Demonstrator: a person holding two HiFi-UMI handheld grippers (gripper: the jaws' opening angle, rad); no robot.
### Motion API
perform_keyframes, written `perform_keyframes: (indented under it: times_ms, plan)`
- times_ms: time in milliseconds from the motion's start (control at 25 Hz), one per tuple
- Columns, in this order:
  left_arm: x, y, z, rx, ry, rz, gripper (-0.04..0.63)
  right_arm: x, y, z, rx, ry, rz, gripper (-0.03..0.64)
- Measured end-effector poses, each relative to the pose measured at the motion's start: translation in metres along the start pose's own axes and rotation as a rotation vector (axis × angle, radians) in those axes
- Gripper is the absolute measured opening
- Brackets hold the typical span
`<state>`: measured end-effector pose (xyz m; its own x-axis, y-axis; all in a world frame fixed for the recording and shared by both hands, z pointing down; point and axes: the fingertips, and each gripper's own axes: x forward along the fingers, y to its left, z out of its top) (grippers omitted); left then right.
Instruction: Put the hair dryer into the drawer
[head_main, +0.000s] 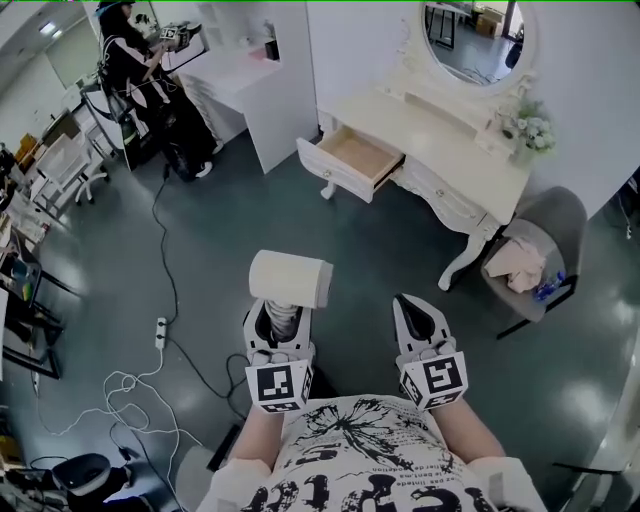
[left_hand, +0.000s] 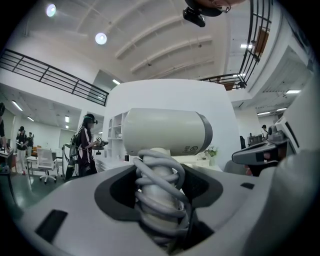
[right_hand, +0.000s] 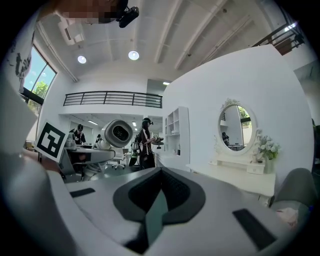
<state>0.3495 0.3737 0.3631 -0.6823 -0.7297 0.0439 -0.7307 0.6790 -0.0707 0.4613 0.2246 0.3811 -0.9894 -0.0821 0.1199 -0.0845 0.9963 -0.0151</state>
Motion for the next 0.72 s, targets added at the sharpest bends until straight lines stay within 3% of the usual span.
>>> perform_keyframes:
  times_ms: [720]
  plan:
    - [0.191, 0.199, 0.008, 0.025, 0.002, -0.141, 0.253, 0.245, 0.025, 0.038, 0.044, 0.005, -0.146, 0.017]
